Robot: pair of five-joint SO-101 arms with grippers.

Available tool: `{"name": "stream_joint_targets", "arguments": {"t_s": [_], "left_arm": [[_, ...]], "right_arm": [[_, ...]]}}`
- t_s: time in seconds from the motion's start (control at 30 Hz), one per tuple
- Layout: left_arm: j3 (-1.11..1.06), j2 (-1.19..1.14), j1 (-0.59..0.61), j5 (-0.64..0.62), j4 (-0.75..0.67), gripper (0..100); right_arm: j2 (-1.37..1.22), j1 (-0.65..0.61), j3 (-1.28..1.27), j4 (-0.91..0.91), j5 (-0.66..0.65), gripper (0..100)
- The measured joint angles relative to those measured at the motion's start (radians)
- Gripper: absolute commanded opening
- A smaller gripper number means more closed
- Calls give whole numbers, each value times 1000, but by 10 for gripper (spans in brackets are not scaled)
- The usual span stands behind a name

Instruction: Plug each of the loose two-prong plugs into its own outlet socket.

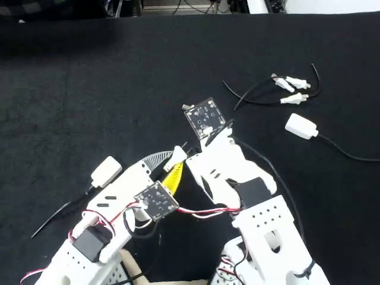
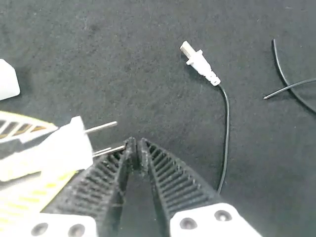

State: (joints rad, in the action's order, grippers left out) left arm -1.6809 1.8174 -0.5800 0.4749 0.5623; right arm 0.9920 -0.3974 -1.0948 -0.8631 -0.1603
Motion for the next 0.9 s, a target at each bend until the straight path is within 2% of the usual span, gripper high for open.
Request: {"name": "stream_joint_targets", "arguments": {"t_s": [0.1, 0.37, 0.9], "left_arm": [[0, 3, -21, -2, 29, 28], [94, 0, -95, -3, 230, 28], [112, -3, -52, 2, 245, 28]], "right_arm": [[-2, 2, -11, 32, -2, 12], [0, 6, -100, 184, -2, 12], [3, 8, -129, 210, 3, 12]]}}
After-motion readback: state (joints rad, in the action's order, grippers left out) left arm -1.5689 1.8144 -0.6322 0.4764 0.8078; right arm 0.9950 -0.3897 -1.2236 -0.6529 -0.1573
